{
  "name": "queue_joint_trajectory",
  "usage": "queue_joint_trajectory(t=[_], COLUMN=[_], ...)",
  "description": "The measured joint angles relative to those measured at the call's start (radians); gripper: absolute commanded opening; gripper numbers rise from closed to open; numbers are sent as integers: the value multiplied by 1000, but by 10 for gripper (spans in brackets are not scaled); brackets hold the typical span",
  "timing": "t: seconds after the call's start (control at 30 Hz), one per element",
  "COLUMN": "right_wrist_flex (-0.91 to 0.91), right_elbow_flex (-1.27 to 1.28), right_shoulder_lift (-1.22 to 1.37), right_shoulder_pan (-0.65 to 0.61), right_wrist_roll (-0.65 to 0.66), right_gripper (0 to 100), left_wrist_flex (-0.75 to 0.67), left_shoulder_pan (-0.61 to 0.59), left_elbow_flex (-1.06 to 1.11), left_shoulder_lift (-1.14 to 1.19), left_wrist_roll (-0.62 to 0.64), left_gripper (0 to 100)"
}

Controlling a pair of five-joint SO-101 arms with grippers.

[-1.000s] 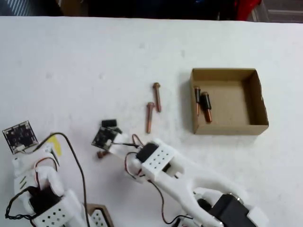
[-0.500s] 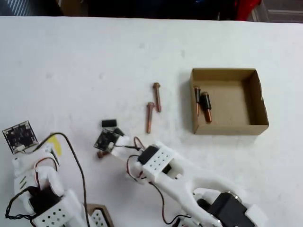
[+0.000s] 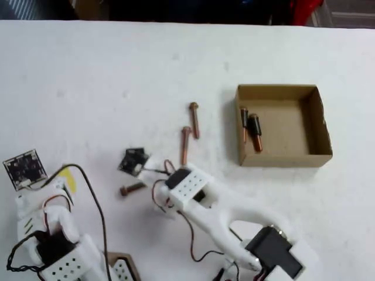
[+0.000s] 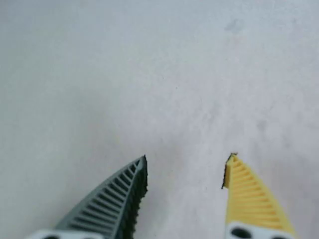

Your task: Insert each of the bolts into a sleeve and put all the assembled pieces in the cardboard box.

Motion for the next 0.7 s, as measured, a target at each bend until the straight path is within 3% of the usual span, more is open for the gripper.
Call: queue_joint_trajectory(t=[0.17,0.3,0.47,0.7], right_wrist_flex=[28,167,331,425], right_elbow_flex=[-21,-86,-184,-195], right_shoulder_lift=[-3,-81,-304,-698], right_shoulder_pan=[64,150,178,236], right_wrist_roll=[0,0,0,0], right_gripper=[16,16,16,16], left_wrist_flex=[0,0,0,0], left_shoulder_pan=[3,44,89,172], left_elbow_flex=[3,3,8,32], left_shoulder_lift=[0,0,0,0], left_wrist_roll=[0,0,0,-3], left_gripper=[267,267,267,267])
